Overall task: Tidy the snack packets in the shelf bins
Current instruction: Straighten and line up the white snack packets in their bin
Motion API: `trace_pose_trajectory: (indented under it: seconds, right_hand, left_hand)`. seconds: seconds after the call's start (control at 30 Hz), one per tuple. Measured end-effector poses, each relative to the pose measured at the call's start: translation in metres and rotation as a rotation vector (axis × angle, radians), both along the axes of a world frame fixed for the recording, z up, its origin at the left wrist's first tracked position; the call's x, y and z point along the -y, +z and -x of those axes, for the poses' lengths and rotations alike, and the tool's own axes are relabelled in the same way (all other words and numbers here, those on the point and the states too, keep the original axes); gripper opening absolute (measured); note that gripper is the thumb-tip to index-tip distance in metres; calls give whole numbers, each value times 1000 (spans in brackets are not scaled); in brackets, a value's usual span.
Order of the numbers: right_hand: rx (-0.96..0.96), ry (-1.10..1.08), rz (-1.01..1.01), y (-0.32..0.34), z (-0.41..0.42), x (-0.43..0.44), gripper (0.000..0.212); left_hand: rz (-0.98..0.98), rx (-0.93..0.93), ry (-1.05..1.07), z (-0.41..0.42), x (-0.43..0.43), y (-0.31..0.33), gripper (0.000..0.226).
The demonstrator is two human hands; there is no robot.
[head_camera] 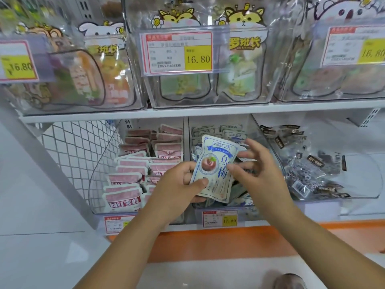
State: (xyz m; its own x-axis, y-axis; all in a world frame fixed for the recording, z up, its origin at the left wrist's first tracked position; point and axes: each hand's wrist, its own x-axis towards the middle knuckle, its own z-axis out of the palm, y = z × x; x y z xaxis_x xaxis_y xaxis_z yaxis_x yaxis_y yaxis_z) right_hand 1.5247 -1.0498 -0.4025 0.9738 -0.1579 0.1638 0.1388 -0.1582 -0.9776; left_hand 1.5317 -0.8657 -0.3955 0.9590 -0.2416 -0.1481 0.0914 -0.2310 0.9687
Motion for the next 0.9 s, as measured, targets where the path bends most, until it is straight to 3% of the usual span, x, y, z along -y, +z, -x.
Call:
trace_pose_trajectory:
  seconds: [0.07, 0.13, 0.3, 0.43, 0.57, 0.67, 0.73, 0.8, 0.9]
  right_hand:
    - [-110, 86, -115, 5, -5, 0, 44]
    - [-104, 146, -113, 9, -5, -3, 25]
    - [-52, 305, -7, 25, -13, 3, 24]
    - [-112, 361, 619, 22, -20, 30, 25]
    - [-67, 461, 976, -4, -26, 20, 41]
    - [62, 366, 1200, -16, -34, 12, 25]
    - [125, 255, 1065, -12, -35, 11, 11]
    - [47, 148, 679, 3, -34, 13, 25]
    - [-56, 95, 191, 24, -31, 19, 15]
  left_hand:
    - [-13, 12, -31, 0, -1, 1, 23]
    - [5, 31, -37, 1, 1, 5, 27]
    - [-13, 169, 121, -3, -7, 13, 21]
    - [90, 112, 205, -3, -30, 9, 18]
    - [142, 88, 191, 0, -36, 5, 27]
    - [143, 77, 169, 0, -37, 2, 24]
    - [147, 68, 179, 0, -38, 0, 21]
    - [150, 63, 190, -2, -40, -1, 20]
    - [146, 87, 191, -6, -42, -1, 22]
